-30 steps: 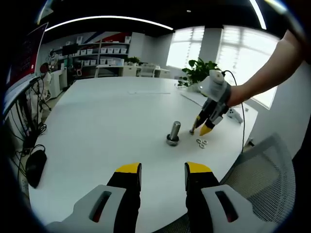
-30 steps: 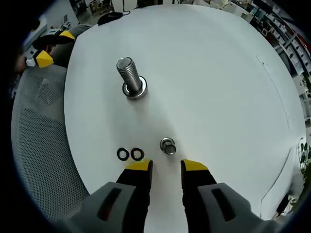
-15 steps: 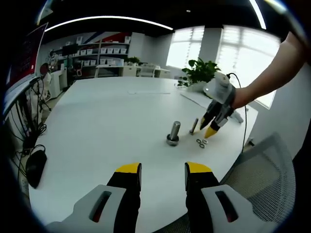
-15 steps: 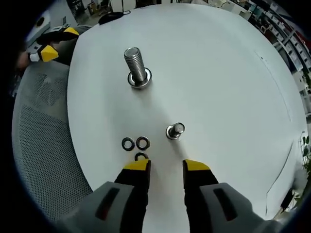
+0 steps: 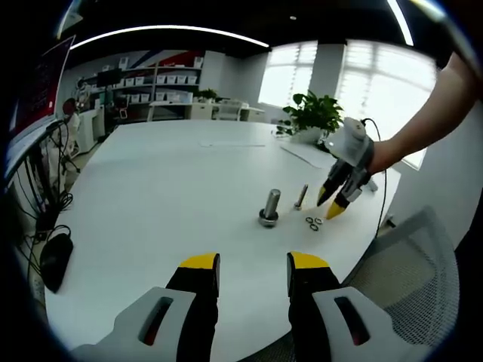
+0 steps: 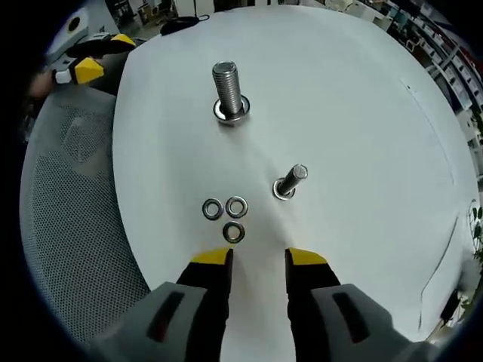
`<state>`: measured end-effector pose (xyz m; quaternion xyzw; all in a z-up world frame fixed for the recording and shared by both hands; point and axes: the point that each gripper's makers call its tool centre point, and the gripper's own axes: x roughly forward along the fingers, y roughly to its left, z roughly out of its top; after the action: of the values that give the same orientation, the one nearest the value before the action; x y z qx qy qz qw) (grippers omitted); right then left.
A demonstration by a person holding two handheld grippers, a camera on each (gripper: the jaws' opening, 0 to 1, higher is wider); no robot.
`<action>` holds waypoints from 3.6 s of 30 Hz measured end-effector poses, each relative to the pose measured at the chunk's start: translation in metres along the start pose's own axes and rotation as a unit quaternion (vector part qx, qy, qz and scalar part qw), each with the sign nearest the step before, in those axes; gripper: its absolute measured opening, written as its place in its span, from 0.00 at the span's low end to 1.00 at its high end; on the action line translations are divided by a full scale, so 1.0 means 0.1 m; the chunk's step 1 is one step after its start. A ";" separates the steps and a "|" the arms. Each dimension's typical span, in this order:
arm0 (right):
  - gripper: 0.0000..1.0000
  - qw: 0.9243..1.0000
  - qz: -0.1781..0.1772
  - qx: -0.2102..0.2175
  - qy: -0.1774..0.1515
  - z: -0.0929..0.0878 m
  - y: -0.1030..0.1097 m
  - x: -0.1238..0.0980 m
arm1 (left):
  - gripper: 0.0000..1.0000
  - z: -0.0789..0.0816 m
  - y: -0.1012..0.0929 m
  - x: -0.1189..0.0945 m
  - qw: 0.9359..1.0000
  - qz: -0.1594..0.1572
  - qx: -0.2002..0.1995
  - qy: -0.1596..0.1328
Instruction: Place the washer onto the threaded stud by aligning its center hole with the stud, sliding it down to the base, and recovering from edge contact or off-axis alignment until the washer reaches the visible bottom stop.
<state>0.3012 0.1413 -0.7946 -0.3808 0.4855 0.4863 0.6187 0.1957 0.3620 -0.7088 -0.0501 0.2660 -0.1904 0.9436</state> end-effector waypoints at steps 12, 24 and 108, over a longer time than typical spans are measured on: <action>0.30 1.000 0.014 -0.013 -0.006 0.04 0.14 0.03 | 0.34 0.00 0.00 0.00 1.000 0.000 -0.001 0.000; 0.30 1.000 0.019 -0.025 -0.003 0.12 0.21 0.08 | 0.34 0.00 0.00 0.00 1.000 0.000 -0.001 0.000; 0.14 0.999 -0.016 -0.022 0.021 0.14 0.18 0.11 | 0.34 -0.01 0.02 0.00 1.000 0.005 -0.001 0.003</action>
<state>0.2879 0.1616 -0.8018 -0.4122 0.4817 0.4784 0.6076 0.1958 0.3638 -0.7104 -0.0491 0.2689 -0.1861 0.9437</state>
